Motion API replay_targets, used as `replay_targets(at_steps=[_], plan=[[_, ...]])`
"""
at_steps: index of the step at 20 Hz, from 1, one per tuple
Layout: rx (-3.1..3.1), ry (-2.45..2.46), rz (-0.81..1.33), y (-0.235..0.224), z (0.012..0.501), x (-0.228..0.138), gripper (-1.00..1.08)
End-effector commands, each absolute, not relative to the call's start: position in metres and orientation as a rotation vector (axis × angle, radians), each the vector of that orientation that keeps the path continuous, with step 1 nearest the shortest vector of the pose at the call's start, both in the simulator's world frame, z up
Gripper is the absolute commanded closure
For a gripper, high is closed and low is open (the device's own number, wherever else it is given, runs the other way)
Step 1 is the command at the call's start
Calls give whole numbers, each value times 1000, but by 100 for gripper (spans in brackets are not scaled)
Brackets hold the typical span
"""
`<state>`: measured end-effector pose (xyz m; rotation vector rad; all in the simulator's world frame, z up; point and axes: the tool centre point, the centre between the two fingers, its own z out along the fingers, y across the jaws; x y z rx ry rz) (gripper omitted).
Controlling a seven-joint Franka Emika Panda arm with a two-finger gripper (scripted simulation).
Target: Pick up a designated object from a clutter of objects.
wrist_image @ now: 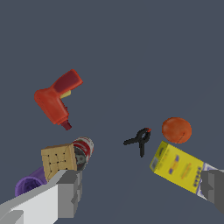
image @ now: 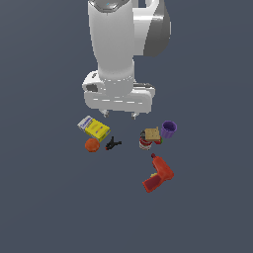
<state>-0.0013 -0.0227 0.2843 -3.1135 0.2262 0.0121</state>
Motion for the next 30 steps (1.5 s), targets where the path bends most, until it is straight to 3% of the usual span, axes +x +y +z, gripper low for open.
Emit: replay_targets(at_steps=[1,19,30], plan=[[-3107,281,13,-25,271,-1,-92],[-2964,990,9,-63,115,-25,-92],[-2889,1230,1,-77,67,-46,-92]])
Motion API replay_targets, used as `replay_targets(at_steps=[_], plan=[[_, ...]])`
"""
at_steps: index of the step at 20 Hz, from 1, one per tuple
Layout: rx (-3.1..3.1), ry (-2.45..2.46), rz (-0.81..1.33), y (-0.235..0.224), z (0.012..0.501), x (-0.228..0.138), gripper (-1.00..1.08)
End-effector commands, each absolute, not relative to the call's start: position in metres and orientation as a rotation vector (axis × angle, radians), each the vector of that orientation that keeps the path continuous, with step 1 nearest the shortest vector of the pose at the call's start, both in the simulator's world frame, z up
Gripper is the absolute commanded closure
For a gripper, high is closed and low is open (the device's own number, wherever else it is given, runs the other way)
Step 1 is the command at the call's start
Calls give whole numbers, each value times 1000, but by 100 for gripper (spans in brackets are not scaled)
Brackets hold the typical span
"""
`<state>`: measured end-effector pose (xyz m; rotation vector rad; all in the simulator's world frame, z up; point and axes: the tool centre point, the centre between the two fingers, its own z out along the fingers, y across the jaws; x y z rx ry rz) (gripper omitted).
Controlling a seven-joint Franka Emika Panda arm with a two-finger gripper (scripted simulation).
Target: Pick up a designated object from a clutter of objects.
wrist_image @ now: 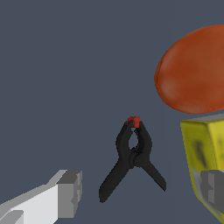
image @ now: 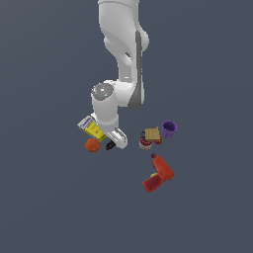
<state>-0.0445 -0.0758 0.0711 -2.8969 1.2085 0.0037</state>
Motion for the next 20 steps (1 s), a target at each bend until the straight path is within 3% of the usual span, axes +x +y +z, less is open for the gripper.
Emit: replay_targets(at_steps=[1,20], plan=[[-2887,1238,0,-78,66,-47,-92],[-2883,1248,0,-78,20,-49,-92]])
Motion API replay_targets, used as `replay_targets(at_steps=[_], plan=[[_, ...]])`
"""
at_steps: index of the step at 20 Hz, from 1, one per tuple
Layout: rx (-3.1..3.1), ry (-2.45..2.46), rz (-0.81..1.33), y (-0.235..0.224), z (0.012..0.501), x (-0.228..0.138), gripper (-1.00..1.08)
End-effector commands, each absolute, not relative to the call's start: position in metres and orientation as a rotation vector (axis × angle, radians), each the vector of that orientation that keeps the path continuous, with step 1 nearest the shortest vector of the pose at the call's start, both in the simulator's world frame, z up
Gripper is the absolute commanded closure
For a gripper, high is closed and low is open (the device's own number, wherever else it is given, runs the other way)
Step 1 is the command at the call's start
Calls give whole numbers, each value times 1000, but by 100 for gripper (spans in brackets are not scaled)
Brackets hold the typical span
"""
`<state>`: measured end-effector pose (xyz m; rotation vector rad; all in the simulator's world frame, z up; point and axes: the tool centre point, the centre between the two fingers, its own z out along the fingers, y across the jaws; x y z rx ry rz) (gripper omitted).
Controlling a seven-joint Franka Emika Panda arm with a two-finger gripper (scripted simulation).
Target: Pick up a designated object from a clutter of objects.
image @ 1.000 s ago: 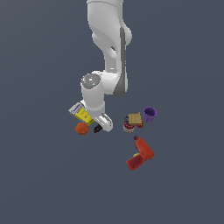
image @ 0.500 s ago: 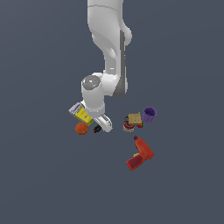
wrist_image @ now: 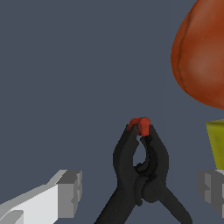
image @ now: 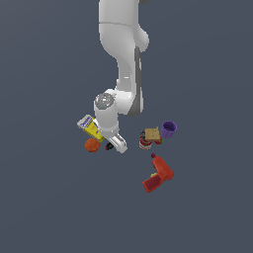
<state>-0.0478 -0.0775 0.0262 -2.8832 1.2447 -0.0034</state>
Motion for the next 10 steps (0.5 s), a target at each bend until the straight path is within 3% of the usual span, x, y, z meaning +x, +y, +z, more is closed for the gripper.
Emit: replay_targets(at_steps=[1,5,6,10], plan=[[-2883,1248,0,-78,18,-49,-92],[-2883,1248,0,-78,14,-49,-92],[-2883,1248,0,-78,14,-49,108],[-2883,1248,0,-78,14,-49,108]])
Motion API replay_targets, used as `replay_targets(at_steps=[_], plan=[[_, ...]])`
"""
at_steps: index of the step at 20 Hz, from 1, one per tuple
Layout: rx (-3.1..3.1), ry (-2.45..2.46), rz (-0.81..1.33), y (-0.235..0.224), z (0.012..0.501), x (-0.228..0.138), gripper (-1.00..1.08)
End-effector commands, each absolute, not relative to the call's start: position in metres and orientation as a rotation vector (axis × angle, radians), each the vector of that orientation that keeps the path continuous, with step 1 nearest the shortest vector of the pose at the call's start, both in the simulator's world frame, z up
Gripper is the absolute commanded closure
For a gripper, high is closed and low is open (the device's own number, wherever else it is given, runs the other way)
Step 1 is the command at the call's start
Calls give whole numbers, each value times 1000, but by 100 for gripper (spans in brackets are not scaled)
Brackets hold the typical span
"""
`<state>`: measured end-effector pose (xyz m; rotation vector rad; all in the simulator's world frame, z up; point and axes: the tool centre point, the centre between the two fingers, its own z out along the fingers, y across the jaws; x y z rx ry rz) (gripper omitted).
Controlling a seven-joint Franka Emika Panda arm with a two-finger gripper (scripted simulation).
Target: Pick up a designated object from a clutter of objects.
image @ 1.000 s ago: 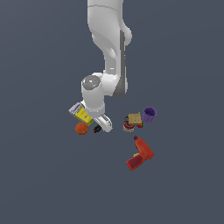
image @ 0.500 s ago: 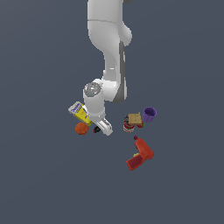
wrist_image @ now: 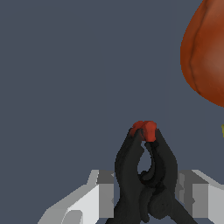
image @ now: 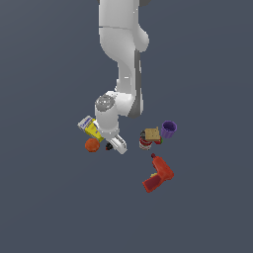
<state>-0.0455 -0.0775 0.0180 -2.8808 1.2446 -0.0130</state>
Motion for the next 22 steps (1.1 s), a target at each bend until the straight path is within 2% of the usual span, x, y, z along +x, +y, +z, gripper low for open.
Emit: replay_targets(at_steps=[1,13,22], plan=[[-2883,1248,0,-78,14,-49,108],[-2881,1245,-14,-75,29,-46,108],[-2880,1246,-11,-63,76,-48,108]])
